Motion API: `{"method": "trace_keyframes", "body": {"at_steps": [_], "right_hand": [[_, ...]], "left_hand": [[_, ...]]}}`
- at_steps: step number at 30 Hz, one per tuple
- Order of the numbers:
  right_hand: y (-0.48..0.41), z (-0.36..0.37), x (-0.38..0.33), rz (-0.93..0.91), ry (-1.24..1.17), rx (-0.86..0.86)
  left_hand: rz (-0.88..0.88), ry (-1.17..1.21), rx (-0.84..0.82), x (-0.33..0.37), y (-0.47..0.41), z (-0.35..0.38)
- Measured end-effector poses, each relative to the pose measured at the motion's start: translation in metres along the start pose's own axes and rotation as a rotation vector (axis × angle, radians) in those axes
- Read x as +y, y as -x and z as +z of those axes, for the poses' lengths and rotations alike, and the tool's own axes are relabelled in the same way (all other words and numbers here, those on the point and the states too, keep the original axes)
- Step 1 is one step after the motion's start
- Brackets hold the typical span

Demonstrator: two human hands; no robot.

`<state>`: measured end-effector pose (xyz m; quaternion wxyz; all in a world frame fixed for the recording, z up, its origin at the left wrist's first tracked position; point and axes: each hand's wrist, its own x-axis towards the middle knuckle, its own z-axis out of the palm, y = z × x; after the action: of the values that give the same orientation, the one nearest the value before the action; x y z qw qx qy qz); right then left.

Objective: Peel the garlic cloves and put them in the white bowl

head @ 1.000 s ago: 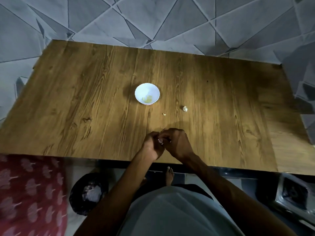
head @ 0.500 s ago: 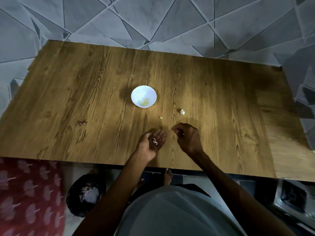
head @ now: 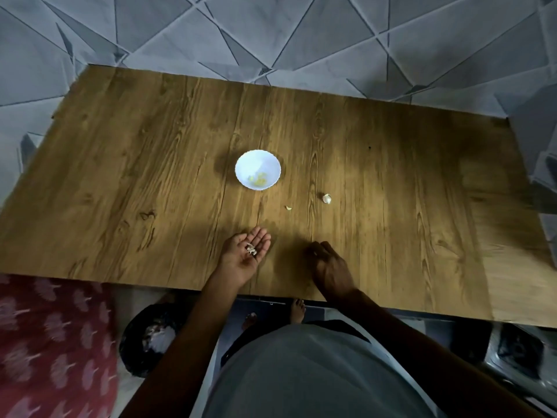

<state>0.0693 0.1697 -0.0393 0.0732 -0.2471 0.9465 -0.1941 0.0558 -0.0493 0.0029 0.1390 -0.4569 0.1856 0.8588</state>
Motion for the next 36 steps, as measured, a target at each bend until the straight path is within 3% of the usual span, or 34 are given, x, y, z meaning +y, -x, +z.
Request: {"method": "trace_keyframes", "body": {"at_steps": [3, 6, 9, 15, 29, 36], "right_hand": [[-0.004, -0.008, 0.007, 0.044, -0.128, 0.058], [-0.012, -0.017, 0.009, 0.201, -0.264, 0.163], [-0.013, -0.017, 0.009, 0.255, -0.287, 0.152], [-0.006, -0.01, 0.001, 0.181, -0.173, 0.109], [-0.007, 0.016, 0.003, 0.034, 0.091, 0.193], [-0.014, 0.02, -0.008, 0.14, 0.218, 0.146]], "left_hand": [[-0.012, 0.004, -0.013, 0.0, 0.001, -0.002], [-0.028, -0.008, -0.015, -0.001, 0.001, -0.005], [-0.035, -0.021, -0.015, -0.001, 0.001, -0.006], [-0.047, -0.06, -0.023, -0.004, 0.0, -0.007], [-0.07, -0.13, -0.016, -0.009, 0.004, -0.008], [-0.071, -0.151, 0.007, -0.009, 0.004, -0.01]]}}
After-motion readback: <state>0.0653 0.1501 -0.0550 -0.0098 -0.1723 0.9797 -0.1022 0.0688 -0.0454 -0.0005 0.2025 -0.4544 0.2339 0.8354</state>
